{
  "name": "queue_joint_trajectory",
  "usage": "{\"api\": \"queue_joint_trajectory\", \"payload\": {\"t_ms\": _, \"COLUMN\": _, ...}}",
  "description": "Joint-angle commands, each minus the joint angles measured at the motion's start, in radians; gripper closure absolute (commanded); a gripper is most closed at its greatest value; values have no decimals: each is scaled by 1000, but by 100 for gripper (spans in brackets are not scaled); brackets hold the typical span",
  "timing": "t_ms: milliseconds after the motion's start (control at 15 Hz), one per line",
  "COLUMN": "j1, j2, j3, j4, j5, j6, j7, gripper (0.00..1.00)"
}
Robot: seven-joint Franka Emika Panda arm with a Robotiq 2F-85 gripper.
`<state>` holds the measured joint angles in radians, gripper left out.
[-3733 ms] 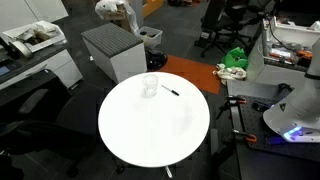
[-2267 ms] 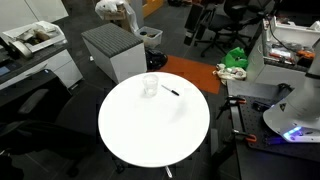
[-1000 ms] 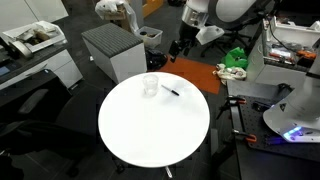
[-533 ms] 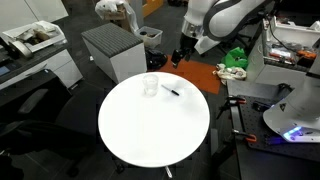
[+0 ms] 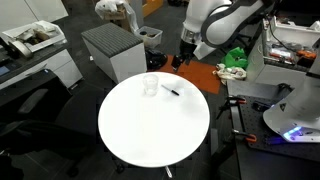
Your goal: Put the marker into the cup.
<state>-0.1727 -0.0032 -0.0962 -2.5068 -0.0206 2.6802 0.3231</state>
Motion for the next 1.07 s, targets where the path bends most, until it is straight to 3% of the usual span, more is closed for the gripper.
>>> {"api": "queue_joint_trajectory", "payload": {"t_ms": 0, "j1": 13, "j2": -1, "j3": -15, "j4": 2, "j5": 2, "j6": -4, "j7": -4, "gripper": 0}}
{"api": "queue_joint_trajectory", "payload": {"t_ms": 600, "j1": 50, "j2": 99, "j3": -7, "j4": 12, "j5": -24, "j6": 92, "j7": 12, "gripper": 0}}
{"api": "queue_joint_trajectory", "payload": {"t_ms": 1000, "j1": 94, "j2": 209, "j3": -39, "j4": 34, "j5": -37, "j6": 156, "j7": 44, "gripper": 0}}
